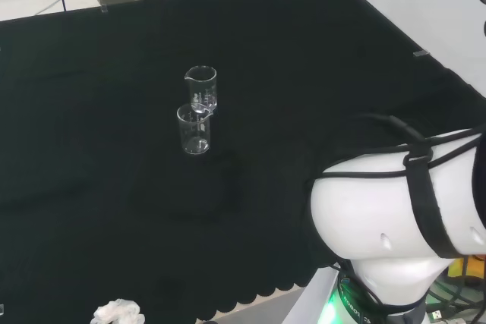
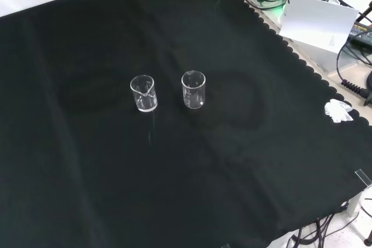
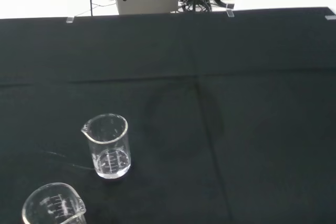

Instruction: Pick up the beaker on the right.

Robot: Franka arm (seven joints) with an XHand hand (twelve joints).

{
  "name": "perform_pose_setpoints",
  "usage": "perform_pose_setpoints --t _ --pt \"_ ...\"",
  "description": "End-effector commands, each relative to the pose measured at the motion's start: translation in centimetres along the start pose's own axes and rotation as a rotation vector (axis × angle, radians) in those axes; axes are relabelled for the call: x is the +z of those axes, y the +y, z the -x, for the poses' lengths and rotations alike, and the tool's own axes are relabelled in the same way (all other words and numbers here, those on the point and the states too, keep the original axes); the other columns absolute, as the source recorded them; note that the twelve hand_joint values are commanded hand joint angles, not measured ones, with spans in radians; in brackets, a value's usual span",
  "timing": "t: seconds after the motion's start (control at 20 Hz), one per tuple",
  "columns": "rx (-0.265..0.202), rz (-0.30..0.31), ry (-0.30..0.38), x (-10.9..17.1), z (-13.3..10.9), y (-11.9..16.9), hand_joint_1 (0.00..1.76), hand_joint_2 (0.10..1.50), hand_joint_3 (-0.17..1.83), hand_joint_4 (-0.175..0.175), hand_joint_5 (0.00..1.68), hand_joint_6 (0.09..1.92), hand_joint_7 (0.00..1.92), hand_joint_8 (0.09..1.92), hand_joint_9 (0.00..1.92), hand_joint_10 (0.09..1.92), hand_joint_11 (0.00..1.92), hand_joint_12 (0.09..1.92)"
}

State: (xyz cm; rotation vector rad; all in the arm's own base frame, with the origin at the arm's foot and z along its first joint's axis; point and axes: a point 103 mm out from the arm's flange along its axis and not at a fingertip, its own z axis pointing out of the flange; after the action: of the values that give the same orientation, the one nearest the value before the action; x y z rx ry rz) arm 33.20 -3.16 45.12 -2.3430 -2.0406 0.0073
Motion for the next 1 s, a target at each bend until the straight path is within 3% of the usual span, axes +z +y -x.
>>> perform_pose_setpoints --t 0.05,0.15,0.35,0.6,1.0 --pt "0.024 -0.026 0.030 4.8 2.1 4.2 0.24 1.25 0.01 -0.054 0.37 0.09 0.10 0.61 0.21 0.72 0.00 1.36" --pt "0.024 -0.037 0.051 6.3 2.7 6.1 0.29 1.22 0.00 -0.053 0.36 0.09 0.13 0.64 0.23 0.73 0.00 1.38" --pt "-0.030 0.015 0.090 9.3 3.9 10.6 0.38 1.17 -0.03 -0.052 0.36 0.09 0.15 0.68 0.28 0.74 0.00 1.41" --pt "-0.085 0.000 0.124 12.7 4.4 15.5 0.44 1.14 -0.05 -0.052 0.36 0.09 0.15 0.70 0.31 0.74 0.00 1.43" --pt "-0.148 -0.067 0.186 18.3 1.7 19.6 0.59 1.06 -0.09 -0.050 0.38 0.09 0.16 0.71 0.33 0.74 0.02 1.44"
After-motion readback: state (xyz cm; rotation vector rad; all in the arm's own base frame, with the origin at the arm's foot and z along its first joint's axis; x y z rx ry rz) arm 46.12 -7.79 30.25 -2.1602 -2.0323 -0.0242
